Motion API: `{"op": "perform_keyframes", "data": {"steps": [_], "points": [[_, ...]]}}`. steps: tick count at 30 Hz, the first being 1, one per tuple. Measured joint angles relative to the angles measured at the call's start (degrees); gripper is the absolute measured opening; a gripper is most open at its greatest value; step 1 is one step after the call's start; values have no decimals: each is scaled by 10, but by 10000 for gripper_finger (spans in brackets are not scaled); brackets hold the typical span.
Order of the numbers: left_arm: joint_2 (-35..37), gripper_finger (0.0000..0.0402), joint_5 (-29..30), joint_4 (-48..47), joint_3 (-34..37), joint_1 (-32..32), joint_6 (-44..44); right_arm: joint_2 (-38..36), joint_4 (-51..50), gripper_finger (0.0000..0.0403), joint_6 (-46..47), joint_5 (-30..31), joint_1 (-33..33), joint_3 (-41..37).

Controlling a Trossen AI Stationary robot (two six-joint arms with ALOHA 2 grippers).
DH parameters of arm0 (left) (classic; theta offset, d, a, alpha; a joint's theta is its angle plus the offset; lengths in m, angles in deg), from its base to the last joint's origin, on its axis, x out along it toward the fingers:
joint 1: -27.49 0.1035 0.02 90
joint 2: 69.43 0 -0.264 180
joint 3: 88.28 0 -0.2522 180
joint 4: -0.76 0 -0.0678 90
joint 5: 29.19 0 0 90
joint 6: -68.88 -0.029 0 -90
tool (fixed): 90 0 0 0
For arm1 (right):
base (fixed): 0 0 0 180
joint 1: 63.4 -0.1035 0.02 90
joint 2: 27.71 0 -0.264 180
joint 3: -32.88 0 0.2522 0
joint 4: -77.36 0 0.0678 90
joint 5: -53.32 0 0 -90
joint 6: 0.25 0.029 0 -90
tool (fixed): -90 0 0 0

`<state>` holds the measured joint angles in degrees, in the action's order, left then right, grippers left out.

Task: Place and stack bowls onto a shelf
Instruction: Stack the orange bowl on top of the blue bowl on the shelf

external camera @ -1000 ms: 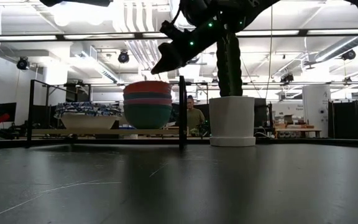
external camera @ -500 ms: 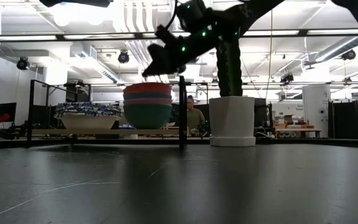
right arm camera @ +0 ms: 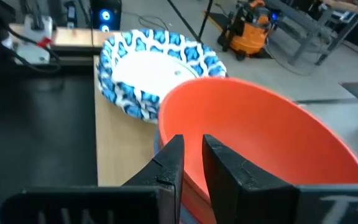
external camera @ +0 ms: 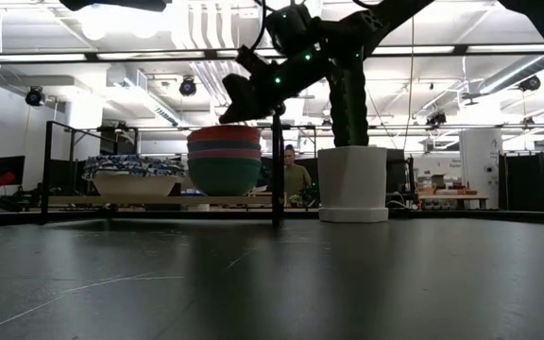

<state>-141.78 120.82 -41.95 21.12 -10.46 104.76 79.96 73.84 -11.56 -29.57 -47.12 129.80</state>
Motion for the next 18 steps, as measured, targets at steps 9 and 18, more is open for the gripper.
{"op": "perform_keyframes", "data": {"steps": [9, 18], "points": [[0, 134, 0, 0, 0, 0, 0, -2, -11, 48, -1, 6, 0, -1], [0, 134, 0, -5, 0, 0, 0, -10, -31, 48, -5, 123, 1, 0]]}}
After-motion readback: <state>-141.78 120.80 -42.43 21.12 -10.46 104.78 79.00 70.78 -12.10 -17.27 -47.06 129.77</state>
